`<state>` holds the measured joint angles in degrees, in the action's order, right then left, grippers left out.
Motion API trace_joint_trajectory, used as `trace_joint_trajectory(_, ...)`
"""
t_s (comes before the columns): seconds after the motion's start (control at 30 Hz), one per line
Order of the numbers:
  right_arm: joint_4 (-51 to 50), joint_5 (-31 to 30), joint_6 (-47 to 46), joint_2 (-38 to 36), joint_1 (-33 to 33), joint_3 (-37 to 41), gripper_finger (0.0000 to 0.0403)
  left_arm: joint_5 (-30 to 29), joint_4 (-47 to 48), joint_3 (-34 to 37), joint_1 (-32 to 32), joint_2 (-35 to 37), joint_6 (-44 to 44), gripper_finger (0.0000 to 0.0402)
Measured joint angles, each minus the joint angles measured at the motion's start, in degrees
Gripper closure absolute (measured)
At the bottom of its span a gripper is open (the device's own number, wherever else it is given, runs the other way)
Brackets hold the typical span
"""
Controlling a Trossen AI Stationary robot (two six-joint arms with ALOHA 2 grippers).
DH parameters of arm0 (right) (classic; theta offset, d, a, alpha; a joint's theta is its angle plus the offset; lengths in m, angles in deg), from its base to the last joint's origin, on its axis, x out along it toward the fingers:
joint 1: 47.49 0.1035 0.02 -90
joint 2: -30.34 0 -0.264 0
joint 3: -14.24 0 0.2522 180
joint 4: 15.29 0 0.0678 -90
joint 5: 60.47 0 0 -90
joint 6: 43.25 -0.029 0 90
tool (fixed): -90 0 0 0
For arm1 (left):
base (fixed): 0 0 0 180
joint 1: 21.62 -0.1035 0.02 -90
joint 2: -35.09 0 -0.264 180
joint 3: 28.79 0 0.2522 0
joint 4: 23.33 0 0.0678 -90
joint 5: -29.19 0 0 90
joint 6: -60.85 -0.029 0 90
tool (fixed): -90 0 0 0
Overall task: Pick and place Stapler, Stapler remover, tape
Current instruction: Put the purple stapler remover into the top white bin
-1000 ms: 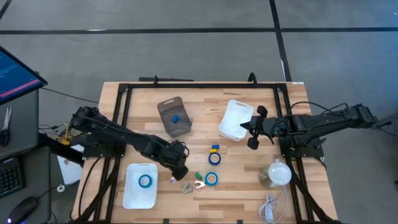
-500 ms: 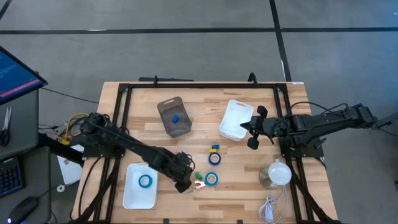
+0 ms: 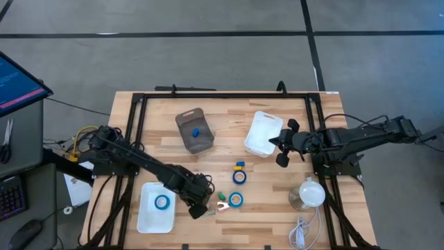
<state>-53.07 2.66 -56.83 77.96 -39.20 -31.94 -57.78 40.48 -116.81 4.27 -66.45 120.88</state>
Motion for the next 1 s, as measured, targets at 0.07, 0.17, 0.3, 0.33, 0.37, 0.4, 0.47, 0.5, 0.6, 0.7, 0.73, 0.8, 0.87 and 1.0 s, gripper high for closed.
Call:
trace_joint_trajectory(0.07,-0.2,0.0,0.0,0.0,0.0,0.0,0.0403,-0.9,0.0,0.0,-0.2,-0.1,-0.1,0.0399)
trace_joint_trajectory(0.17,-0.1,0.0,0.0,0.0,0.0,0.0,0.0403,-1.5,0.0,0.0,-0.9,-0.1,-1.8,0.0391)
trace_joint_trajectory(0.3,-0.1,0.0,0.0,0.0,0.0,0.0,0.0403,-3.5,0.0,0.0,-2.4,-0.1,-4.5,0.0362)
trace_joint_trajectory(0.33,-0.1,0.0,0.0,0.0,0.0,0.0,0.0403,-3.6,0.0,0.0,-2.8,-0.1,-4.9,0.0353)
trace_joint_trajectory(0.37,-0.1,0.0,0.0,0.0,0.0,0.0,0.0403,-3.6,0.0,0.0,-3.2,-0.1,-5.4,0.0343)
trace_joint_trajectory(0.4,-0.1,0.0,0.0,0.0,0.0,0.0,0.0403,-3.6,0.0,0.0,-3.5,-0.1,-5.8,0.0333)
trace_joint_trajectory(0.47,-0.1,0.0,0.0,0.0,0.0,0.0,0.0403,-3.7,0.0,0.0,-4.0,-0.1,-6.4,0.0314)
trace_joint_trajectory(0.5,-0.1,0.0,0.0,0.0,0.0,0.0,0.0403,-3.7,0.0,0.0,-4.1,-0.1,-7.5,0.0306)
trace_joint_trajectory(0.6,-0.2,0.0,0.0,0.0,0.0,0.0,0.0403,-3.7,0.0,0.1,-4.1,-0.1,-10.1,0.0284)
trace_joint_trajectory(0.7,-0.7,0.0,0.0,0.0,0.0,0.0,0.0403,-3.8,-0.5,1.9,-4.1,-0.1,-9.5,0.0269)
trace_joint_trajectory(0.73,-0.9,0.0,0.0,0.0,0.0,0.0,0.0403,-3.8,-0.6,3.1,-4.1,-0.1,-8.7,0.0266)
trace_joint_trajectory(0.8,-1.0,0.0,0.0,0.0,0.0,0.0,0.0403,-3.4,-2.0,5.7,-4.1,-0.1,-6.9,0.0262)
trace_joint_trajectory(0.87,-1.0,0.0,0.0,0.0,0.0,0.0,0.0403,-2.6,-3.8,8.0,-4.1,-0.1,-5.2,0.0261)
trace_joint_trajectory(1.0,-1.0,-0.1,0.0,0.0,0.0,0.0,0.0403,-1.9,-9.6,10.5,-4.1,-0.2,-4.2,0.0264)
